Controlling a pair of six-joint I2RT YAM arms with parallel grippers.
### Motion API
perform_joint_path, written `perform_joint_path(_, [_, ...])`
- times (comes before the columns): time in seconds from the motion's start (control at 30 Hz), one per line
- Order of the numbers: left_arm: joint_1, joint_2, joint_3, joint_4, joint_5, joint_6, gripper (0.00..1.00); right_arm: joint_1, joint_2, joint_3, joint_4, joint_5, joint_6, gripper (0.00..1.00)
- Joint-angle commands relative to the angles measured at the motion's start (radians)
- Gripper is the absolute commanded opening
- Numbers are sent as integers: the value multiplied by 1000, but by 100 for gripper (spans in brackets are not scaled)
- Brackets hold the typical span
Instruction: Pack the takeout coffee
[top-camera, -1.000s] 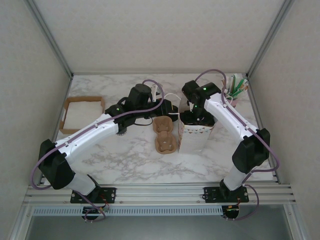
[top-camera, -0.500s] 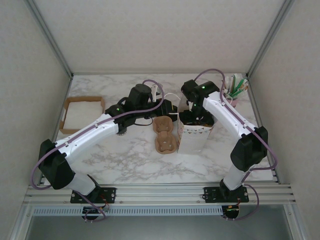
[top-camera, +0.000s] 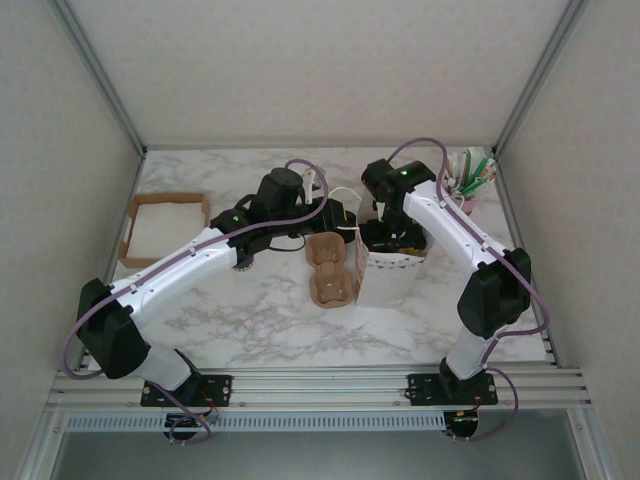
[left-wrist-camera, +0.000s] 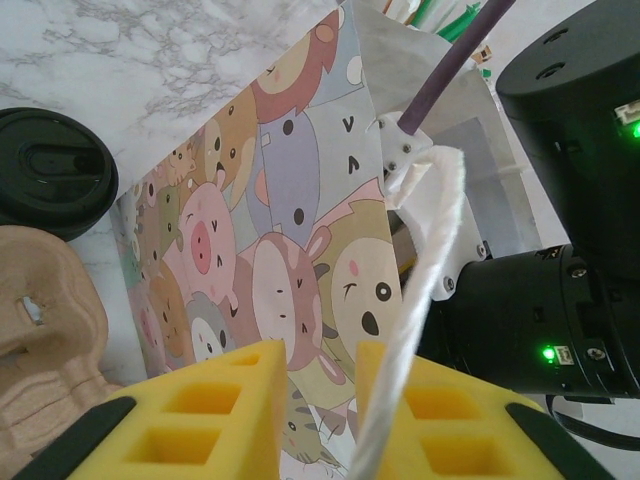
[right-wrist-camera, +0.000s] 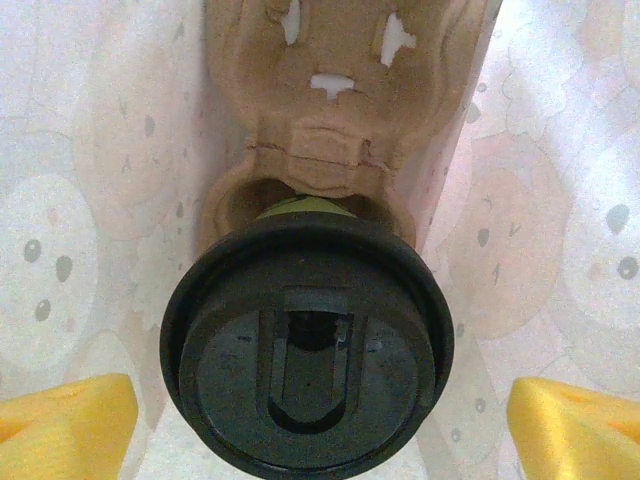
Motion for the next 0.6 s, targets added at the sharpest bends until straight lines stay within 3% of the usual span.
perform_joint_path(0.0, [-9, -5, 14, 4, 5, 2, 26, -4, 2, 48, -41, 10, -3, 96])
perform_joint_path(0.57, [-8, -14, 12, 3, -6, 0, 27, -11, -66, 107, -94, 26, -1, 98])
